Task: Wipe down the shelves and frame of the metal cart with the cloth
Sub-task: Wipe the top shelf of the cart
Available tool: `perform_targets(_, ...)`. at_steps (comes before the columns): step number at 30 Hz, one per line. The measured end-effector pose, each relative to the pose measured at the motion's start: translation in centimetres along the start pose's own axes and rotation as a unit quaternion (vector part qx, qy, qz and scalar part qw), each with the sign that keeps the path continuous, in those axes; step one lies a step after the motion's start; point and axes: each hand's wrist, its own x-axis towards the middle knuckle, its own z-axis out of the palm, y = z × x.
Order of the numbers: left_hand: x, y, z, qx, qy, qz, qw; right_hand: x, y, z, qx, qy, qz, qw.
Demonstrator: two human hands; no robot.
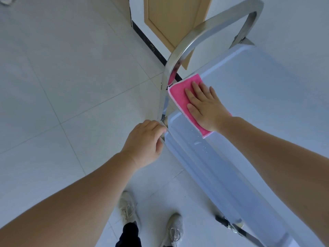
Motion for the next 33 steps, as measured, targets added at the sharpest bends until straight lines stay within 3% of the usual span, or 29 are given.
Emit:
perform_targets(5,-0.9,1.1,-0.3,-0.006,0.017,-0.009,1.000,1.1,-1.9,-0.8,-0.043,0.012,-0.035,0.998)
perform_targets(15,-2.3,0.5,0.8,-0.004,-0.008,-0.008,1.000,0.5,-3.0,0.5,-0.020,0.043,-0.014,0.999)
perform_targets(27,-3.6,-1.2,-0.3,0.001,-0.025,0.009,1.000,-6.0,-2.5,3.4,0.026,0.003,0.002,1.000)
perform_targets(29,-3.0,0.2,-2.6,-0.016,-0.040,0.058,0.997,-9.4,-2.2,1.2,0.021,0.040,0.050,0.998)
perform_targets(33,-2.3,0.5,-2.8,-0.012,-0.034,0.065,0.997,-10.4,-2.2,1.8,0.034,0.033,0.045,0.998)
